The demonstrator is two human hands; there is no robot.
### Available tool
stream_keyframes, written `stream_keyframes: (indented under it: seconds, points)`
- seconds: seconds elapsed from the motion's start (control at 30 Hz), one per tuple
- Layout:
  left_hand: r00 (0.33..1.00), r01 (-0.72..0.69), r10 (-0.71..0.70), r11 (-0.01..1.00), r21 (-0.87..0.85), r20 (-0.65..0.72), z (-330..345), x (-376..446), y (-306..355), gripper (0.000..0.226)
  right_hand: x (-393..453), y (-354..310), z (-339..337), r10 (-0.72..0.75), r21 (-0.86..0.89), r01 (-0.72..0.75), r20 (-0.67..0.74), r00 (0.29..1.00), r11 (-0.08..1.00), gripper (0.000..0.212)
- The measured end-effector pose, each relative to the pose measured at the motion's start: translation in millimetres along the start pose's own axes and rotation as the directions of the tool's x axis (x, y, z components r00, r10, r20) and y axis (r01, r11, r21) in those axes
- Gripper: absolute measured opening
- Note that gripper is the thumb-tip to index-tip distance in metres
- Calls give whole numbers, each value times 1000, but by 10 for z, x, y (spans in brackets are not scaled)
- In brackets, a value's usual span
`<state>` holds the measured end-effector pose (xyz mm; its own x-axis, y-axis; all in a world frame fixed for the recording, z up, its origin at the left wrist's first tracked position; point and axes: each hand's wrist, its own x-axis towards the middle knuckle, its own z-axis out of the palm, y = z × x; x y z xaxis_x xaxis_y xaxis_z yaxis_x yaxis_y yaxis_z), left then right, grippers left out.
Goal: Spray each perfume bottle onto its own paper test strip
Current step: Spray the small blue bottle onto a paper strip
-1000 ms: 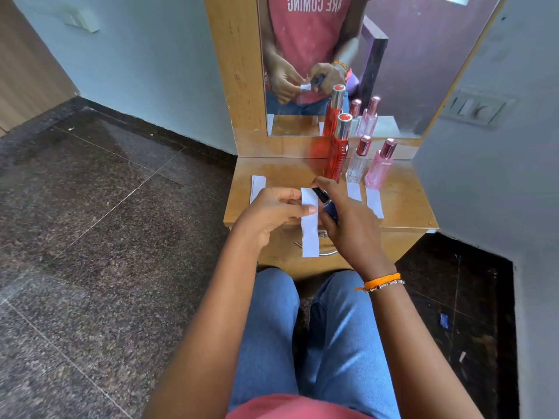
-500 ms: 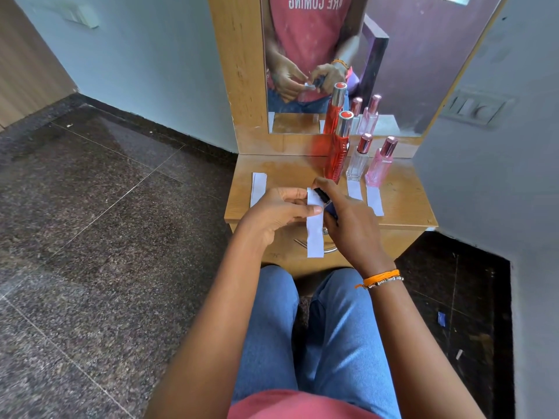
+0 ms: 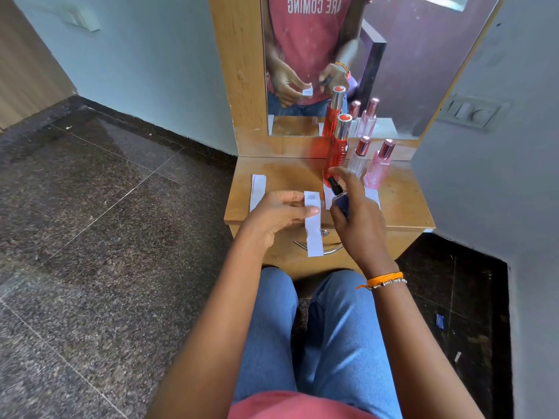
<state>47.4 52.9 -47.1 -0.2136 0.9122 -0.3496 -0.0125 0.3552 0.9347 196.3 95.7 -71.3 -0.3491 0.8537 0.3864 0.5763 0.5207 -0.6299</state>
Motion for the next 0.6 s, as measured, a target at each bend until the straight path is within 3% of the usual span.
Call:
stream_keyframes:
  seconds: [0.13, 0.27, 0.4, 0.6]
  points:
    - [988, -58, 73, 992, 111, -138, -26, 130, -108, 40, 7, 112, 62, 118, 136, -105, -92, 989, 985, 46]
    - [964, -41, 104, 968, 248, -246, 7, 280, -126, 46, 34, 179, 184, 200, 197, -185, -56, 978, 963, 45]
    - [937, -61, 205, 893, 446, -283, 69, 412, -67, 44, 91, 185, 298, 187, 176, -175, -53, 981, 969, 49]
    - [919, -57, 269, 815, 577, -289, 125, 515, -101, 41, 174, 161, 412, 224, 94, -220, -35, 974, 971, 41]
